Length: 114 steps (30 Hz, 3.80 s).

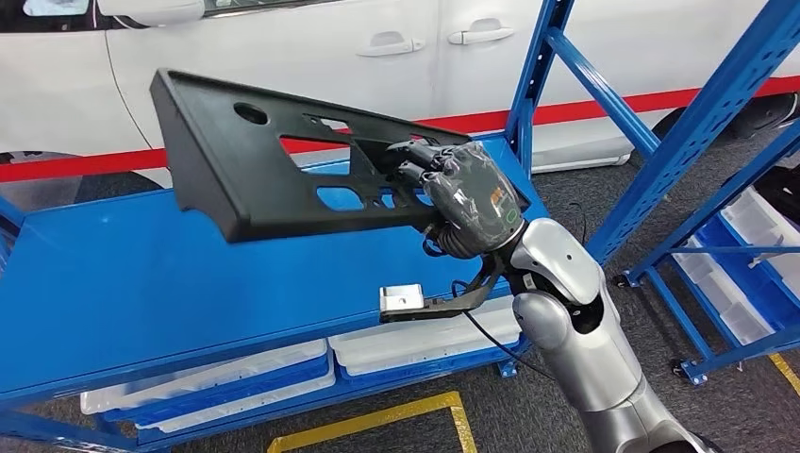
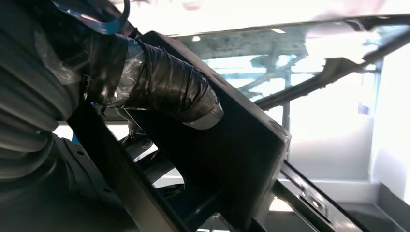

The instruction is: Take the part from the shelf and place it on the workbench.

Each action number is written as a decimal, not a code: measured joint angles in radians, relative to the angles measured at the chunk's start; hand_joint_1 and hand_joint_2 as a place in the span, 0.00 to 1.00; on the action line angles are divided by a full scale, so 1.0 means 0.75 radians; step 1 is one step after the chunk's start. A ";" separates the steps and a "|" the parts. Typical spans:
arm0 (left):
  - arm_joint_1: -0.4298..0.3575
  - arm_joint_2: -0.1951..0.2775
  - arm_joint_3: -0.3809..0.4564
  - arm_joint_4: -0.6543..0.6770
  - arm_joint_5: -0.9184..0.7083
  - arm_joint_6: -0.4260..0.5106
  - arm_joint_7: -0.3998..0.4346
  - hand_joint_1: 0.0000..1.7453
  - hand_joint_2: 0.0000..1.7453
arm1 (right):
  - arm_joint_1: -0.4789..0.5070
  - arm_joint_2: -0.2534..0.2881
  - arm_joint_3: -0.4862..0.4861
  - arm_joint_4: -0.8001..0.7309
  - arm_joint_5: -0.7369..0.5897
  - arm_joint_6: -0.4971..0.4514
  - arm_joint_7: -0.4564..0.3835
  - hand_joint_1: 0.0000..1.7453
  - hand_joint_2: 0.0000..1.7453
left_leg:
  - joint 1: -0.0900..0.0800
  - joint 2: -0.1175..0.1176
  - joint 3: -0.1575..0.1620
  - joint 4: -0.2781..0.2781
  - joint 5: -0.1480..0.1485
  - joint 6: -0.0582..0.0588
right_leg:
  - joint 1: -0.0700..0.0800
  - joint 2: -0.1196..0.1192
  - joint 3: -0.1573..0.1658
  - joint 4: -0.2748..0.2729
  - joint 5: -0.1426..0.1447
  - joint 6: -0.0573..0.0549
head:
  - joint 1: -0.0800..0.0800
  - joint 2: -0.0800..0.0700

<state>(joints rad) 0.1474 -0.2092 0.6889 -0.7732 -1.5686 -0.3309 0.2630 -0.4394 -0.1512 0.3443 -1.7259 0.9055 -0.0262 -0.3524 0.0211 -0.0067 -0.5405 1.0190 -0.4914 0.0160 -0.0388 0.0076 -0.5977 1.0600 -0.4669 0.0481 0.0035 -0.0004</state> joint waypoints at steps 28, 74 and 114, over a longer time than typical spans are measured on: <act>0.001 -0.017 0.030 -0.046 -0.002 0.000 0.007 0.00 0.00 | 0.050 -0.096 0.017 -0.160 -0.444 0.185 -0.155 1.00 1.00 | -0.027 0.026 -0.098 -0.011 0.096 0.047 | 0.010 -0.013 -0.025 0.178 -0.050 -0.005 | 0.000 0.000; 0.008 -0.058 0.087 -0.094 -0.002 -0.041 -0.016 0.00 0.00 | 0.299 -0.200 0.064 -0.282 -0.531 0.228 -0.212 1.00 1.00 | 0.026 0.042 -0.089 0.236 0.020 -0.083 | 0.018 -0.132 -0.020 -0.049 0.046 -0.076 | -0.004 0.000; -0.074 0.034 0.147 0.128 0.002 -0.046 -0.054 0.00 0.00 | 0.487 -0.237 -0.004 -0.419 -0.522 0.246 -0.191 1.00 1.00 | -0.014 0.019 -0.020 -0.025 0.054 0.033 | 0.020 -0.041 -0.085 0.141 -0.126 -0.019 | 0.007 0.000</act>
<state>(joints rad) 0.0919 -0.1840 0.7988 -0.6773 -1.5672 -0.3657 0.2227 -0.0743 -0.3291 0.3410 -2.0402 0.5138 0.1584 -0.4957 0.0104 0.0078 -0.5553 1.0003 -0.4507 0.0409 -0.0239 -0.0228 -0.6613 1.1658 -0.5614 0.0338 0.0089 -0.0003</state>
